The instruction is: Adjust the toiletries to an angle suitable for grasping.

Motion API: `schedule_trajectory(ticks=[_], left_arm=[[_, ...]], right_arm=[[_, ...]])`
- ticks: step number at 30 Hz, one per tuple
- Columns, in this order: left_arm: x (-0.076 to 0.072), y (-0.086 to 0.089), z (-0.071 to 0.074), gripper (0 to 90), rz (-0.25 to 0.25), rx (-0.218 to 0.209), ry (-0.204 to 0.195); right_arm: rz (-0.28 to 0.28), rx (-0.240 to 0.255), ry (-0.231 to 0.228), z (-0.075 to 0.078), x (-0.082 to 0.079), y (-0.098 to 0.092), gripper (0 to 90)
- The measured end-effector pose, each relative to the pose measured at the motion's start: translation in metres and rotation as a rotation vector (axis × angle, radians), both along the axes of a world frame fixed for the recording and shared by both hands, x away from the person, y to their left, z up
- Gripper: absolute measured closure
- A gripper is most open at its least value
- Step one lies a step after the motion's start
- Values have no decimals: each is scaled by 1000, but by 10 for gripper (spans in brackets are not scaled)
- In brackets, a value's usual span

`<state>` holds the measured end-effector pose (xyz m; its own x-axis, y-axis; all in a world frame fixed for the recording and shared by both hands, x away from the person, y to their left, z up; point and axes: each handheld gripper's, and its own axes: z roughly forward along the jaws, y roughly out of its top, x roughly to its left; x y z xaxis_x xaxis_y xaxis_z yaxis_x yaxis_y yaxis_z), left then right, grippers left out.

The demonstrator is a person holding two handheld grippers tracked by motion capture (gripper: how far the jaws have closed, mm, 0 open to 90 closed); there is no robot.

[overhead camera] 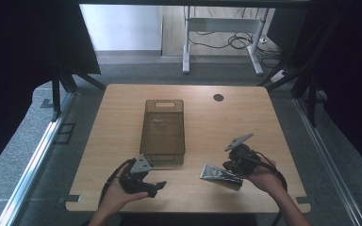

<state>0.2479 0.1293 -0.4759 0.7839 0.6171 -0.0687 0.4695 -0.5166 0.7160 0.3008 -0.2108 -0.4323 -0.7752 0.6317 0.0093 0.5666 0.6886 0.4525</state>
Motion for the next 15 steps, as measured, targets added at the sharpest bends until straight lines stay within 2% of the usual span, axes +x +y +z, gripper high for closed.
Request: schedule_trajectory(ticks=[3,4,6,7,9,13,15], left_arm=[[-1,2,2,220,6,-5,-4],[-1,2,2,219,6,-5,-4],[-1,3,2,219,13,-7,-5],[-1,4,2,219,15,-7,-5],[-1,4,1,220,17,-6,-3],[-2,4,1,220,14,-6,-3],[-2,3,1,220,13,-4,-3]], right_arm=[[53,-34,57,-9,1,14,899],[53,-34,57,-9,1,14,899],[86,-66,97,-20,3,27,900],[86,-66,97,-20,3,27,900],[120,-91,119,-31,5,38,900],[148,-119,148,-42,6,52,900],[161,-127,146,-45,7,54,900]])
